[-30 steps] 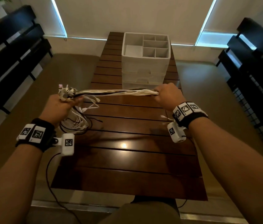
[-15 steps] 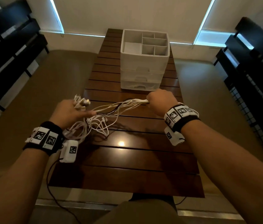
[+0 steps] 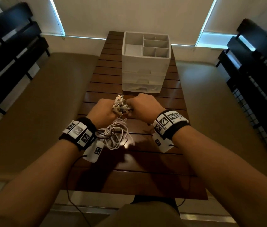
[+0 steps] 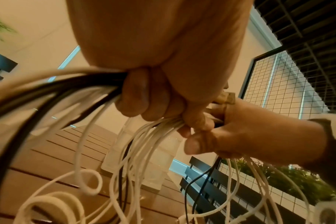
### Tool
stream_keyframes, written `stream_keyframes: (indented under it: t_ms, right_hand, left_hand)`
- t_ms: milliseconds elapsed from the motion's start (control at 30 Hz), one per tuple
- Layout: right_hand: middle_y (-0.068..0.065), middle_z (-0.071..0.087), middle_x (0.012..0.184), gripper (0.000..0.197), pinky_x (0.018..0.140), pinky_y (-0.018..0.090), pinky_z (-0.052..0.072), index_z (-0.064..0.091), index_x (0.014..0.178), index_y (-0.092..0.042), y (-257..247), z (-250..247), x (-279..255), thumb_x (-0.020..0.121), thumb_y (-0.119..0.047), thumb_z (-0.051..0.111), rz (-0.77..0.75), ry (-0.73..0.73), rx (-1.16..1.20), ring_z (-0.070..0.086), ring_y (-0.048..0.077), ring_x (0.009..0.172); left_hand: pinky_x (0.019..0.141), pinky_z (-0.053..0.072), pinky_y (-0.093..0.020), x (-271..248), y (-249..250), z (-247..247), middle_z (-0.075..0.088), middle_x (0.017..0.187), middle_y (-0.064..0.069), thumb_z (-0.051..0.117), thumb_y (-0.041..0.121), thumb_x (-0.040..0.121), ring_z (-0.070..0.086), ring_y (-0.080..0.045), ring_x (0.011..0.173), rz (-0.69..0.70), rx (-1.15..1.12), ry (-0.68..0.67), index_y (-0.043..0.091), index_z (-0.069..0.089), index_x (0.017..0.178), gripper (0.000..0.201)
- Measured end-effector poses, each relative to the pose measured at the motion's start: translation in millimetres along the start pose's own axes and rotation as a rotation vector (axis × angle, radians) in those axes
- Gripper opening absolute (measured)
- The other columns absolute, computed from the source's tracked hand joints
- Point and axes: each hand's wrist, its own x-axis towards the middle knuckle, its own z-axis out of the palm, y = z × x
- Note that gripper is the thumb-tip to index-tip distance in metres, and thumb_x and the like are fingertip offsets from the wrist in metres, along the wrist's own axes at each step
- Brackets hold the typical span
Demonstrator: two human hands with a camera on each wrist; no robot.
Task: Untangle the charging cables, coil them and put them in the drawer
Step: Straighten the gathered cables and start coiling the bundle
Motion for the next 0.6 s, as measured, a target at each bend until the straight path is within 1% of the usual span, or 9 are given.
stream_keyframes:
  t_ms: [67,133,233,300,367,467,500,567,600]
  right_hand:
    - [-0.001,0.053,0.073,0.018,0.062,0.033,0.036,0.06,0.087,-0.021,12.5,3.8,-0.3,0.096,-0.036,0.064,0.008,0.009,0.011,0.059,0.028,0.072]
    - [0.0,0.055,0.076,0.017,0.063,0.034,0.038,0.064,0.093,-0.019,28.6,8.7,-1.6,0.097,-0.036,0.062,0.037,0.013,0.0,0.063,0.031,0.077]
    - [0.0,0.054,0.077,0.019,0.068,0.036,0.046,0.062,0.092,-0.02,62.0,17.8,-12.9,0.098,-0.039,0.063,0.139,0.004,-0.024,0.062,0.03,0.081]
    - [0.001,0.057,0.077,0.021,0.071,0.039,0.052,0.061,0.089,-0.022,88.1,27.2,-24.4,0.097,-0.04,0.064,0.236,0.007,-0.044,0.063,0.03,0.081]
    - [0.001,0.06,0.076,0.021,0.071,0.041,0.056,0.063,0.085,-0.024,103.3,36.5,-32.9,0.097,-0.042,0.063,0.306,-0.013,-0.045,0.064,0.028,0.079]
    - [-0.001,0.059,0.07,0.026,0.064,0.035,0.052,0.06,0.076,-0.027,112.4,45.7,-38.0,0.096,-0.044,0.063,0.372,-0.011,-0.039,0.064,0.027,0.072]
    - [-0.002,0.057,0.067,0.029,0.063,0.034,0.051,0.061,0.075,-0.026,116.5,47.3,-39.2,0.096,-0.046,0.062,0.394,-0.002,-0.057,0.062,0.026,0.069]
    - [-0.003,0.053,0.065,0.033,0.062,0.034,0.05,0.063,0.077,-0.025,123.1,50.4,-41.7,0.099,-0.05,0.058,0.418,-0.018,-0.103,0.059,0.024,0.065]
    - [-0.002,0.052,0.067,0.034,0.063,0.035,0.051,0.063,0.079,-0.025,125.0,52.4,-42.3,0.101,-0.05,0.055,0.427,-0.031,-0.097,0.058,0.024,0.066]
  left_hand:
    - [0.066,0.052,-0.034,0.1,-1.4,-0.5,0.075,0.08,-0.003,0.059,0.028,0.095,0.068,-0.025,0.074,0.01,-0.014,0.028,0.013,0.08,0.089,0.026]
    - [0.066,0.047,-0.021,-0.2,0.3,-2.9,0.075,0.082,0.003,0.065,0.018,0.099,0.067,-0.017,0.075,0.023,-0.031,0.033,0.022,0.083,0.096,0.019]
    - [0.065,0.038,-0.008,-0.7,-7.6,-9.9,0.073,0.081,0.006,0.066,0.012,0.099,0.064,-0.013,0.076,0.0,0.004,0.032,0.022,0.083,0.098,0.02]
    - [0.065,0.039,-0.004,-2.3,-19.7,-13.8,0.075,0.091,0.006,0.063,0.007,0.097,0.065,-0.011,0.083,-0.042,-0.001,0.024,0.022,0.083,0.102,0.027]
    - [0.066,0.041,-0.004,-2.9,-25.1,-13.6,0.078,0.097,0.002,0.061,0.004,0.095,0.068,-0.014,0.088,-0.079,-0.015,0.004,0.02,0.083,0.102,0.029]
    - [0.068,0.042,-0.008,2.0,-23.8,-9.6,0.076,0.095,0.005,0.061,0.006,0.096,0.066,-0.013,0.086,-0.091,-0.005,-0.009,0.024,0.082,0.096,0.027]
    - [0.07,0.046,-0.015,3.6,-24.6,-9.3,0.077,0.094,0.004,0.061,0.009,0.097,0.068,-0.015,0.086,-0.105,-0.003,-0.005,0.024,0.081,0.092,0.025]
    - [0.075,0.053,-0.033,5.0,-32.1,-9.9,0.078,0.093,-0.005,0.062,0.013,0.098,0.07,-0.024,0.087,-0.157,0.006,0.004,0.015,0.081,0.092,0.02]
    - [0.077,0.056,-0.039,5.0,-35.6,-10.3,0.077,0.092,-0.008,0.063,0.014,0.098,0.071,-0.027,0.087,-0.175,0.009,0.005,0.012,0.081,0.093,0.019]
